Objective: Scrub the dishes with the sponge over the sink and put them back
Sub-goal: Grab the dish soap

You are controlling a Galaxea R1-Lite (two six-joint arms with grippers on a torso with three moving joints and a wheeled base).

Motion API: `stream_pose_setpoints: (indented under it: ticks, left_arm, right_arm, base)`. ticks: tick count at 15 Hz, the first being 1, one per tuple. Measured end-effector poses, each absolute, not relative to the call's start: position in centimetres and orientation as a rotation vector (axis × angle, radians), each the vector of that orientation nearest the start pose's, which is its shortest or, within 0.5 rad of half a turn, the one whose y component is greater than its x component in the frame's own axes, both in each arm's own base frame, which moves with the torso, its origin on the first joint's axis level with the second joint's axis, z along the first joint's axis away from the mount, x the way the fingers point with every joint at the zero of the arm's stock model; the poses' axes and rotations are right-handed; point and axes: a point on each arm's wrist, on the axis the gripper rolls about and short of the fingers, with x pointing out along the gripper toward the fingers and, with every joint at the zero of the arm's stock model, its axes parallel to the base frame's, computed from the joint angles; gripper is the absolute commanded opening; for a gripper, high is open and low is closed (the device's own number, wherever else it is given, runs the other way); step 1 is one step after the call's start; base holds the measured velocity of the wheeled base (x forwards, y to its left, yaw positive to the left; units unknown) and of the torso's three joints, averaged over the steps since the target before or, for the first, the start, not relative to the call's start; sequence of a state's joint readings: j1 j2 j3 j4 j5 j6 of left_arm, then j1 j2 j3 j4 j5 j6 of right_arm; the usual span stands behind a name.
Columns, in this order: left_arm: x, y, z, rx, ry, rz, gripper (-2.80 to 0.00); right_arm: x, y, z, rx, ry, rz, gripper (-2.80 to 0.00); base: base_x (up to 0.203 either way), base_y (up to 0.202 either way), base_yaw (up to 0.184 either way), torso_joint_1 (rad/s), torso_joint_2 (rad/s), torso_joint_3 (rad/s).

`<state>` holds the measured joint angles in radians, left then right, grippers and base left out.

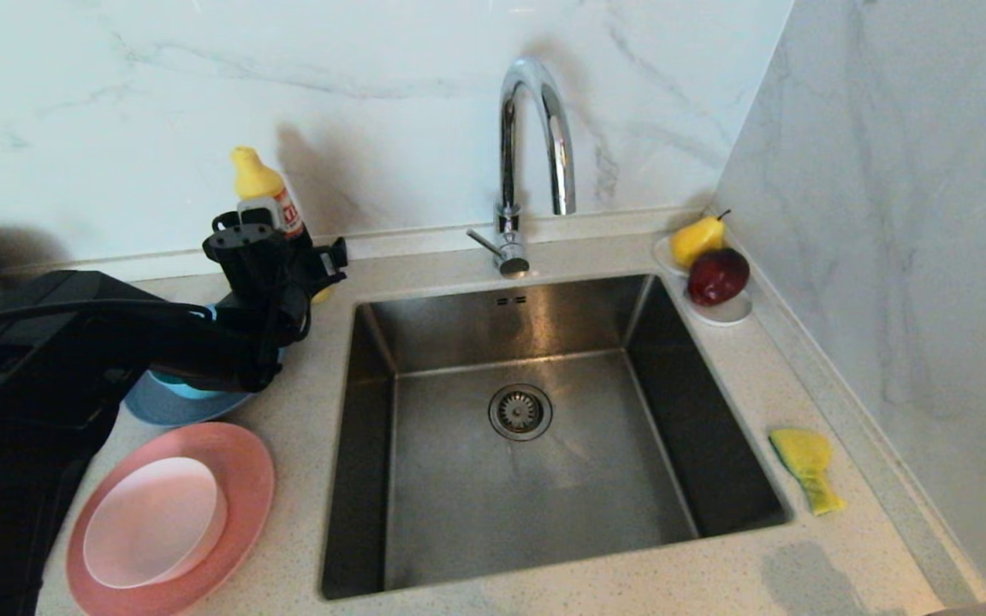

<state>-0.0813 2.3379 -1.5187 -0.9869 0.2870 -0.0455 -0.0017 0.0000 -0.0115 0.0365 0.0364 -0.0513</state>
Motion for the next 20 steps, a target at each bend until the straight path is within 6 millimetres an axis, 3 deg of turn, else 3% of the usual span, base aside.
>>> stream_pose_setpoints:
  ticks: [14,15,16,20]
  left_arm:
    - [49.4,-3.4,15.4,-0.077,-0.163,0.203,0.0]
    - [49.5,-3.4,15.4,-0.077,-0.16,0.204,-1.5]
    - [49.5,-3.4,15.4,-0.077,-0.159,0.208,-2.8]
    - [50.2,-3.4,15.7,-0.076,-0.162,0.217,-2.8]
  right_arm:
    - [-2.4,0.1,7.5,-0.051,0.025,0.035,-2.8]
    - [-2.4,0.1,7.5,-0.051,0.025,0.035,-2.8]
    - [-2.4,0.1,7.5,-0.051,0.024,0.035,-2.8]
    - [-2.4,0.1,7.5,-0.051,0.024,0.034,-2.8]
  base:
    - [0.0,0.0,0.0,0.0,0.0,0.0]
    - [0.0,0.0,0.0,0.0,0.0,0.0]
    - [0.0,0.0,0.0,0.0,0.0,0.0]
    - [0.0,0.0,0.0,0.0,0.0,0.0]
